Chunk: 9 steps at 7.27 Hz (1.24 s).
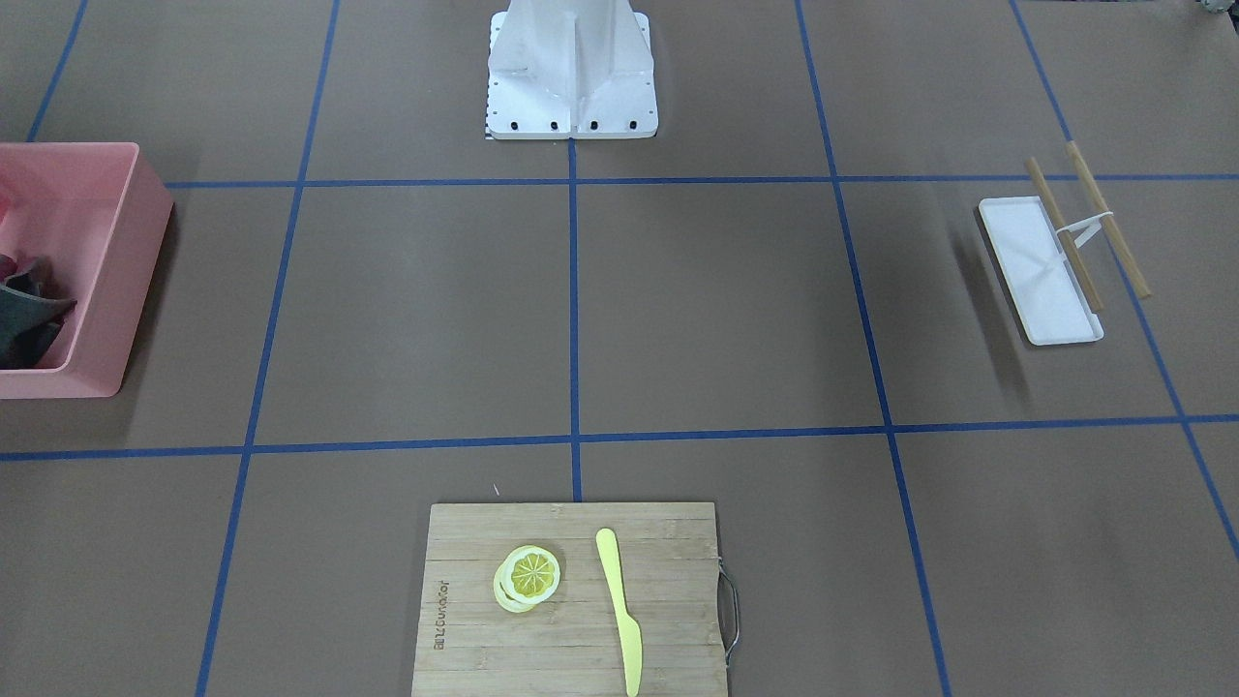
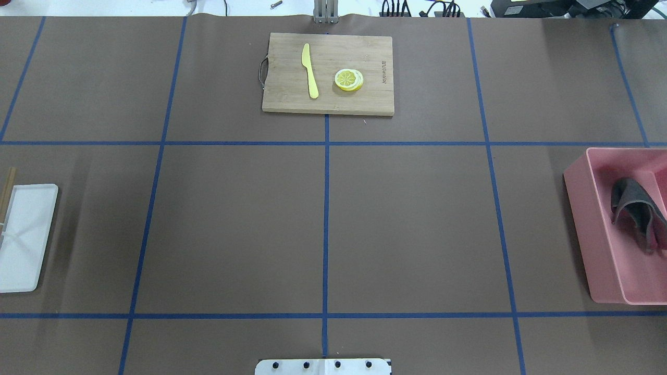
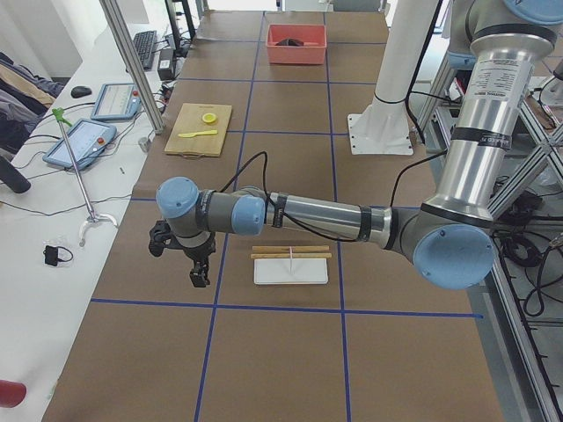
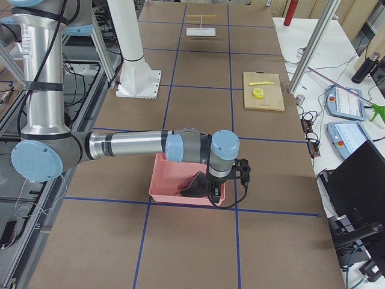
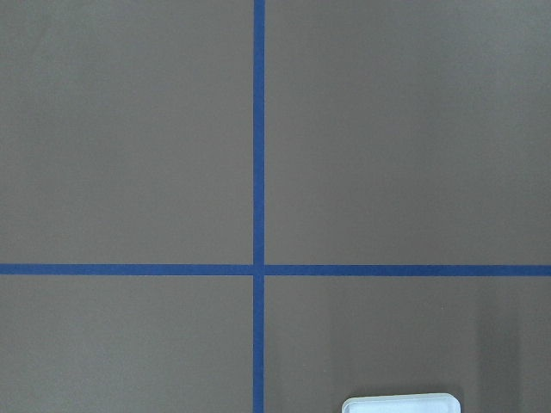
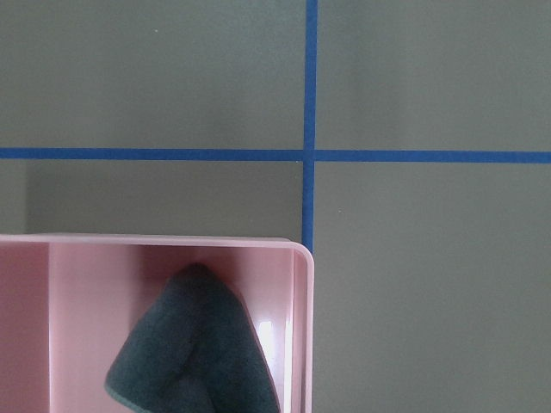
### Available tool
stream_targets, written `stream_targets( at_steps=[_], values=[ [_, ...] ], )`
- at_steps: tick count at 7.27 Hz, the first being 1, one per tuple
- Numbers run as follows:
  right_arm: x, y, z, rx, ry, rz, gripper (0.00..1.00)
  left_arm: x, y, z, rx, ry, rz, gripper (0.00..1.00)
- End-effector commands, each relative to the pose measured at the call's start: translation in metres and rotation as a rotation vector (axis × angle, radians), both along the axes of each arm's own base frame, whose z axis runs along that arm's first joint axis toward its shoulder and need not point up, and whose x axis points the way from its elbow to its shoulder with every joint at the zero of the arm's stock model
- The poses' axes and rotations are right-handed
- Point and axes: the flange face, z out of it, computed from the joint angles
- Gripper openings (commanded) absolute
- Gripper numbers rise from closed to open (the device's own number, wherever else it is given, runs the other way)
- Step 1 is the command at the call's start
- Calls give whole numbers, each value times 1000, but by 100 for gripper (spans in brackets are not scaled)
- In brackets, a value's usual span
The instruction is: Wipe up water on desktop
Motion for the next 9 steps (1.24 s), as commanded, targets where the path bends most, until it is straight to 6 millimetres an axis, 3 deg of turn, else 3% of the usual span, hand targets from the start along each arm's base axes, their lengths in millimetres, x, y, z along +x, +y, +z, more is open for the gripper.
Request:
stream_targets(
  at_steps=[1,3,4,9],
  values=[
    [-2,-10,-10,23,-2,-1,100,1,-5,-12,41,19,0,98],
    [-2,-33,-26,59,1,0,100,2,-4,-16,79,39,0,98],
    [-2,-35,-31,67,-5,1,100,2,-3,-25,96,40,1,98],
    [-3,-36,-48,99,-36,0,100,2,-1,-24,95,54,2,98]
  ],
)
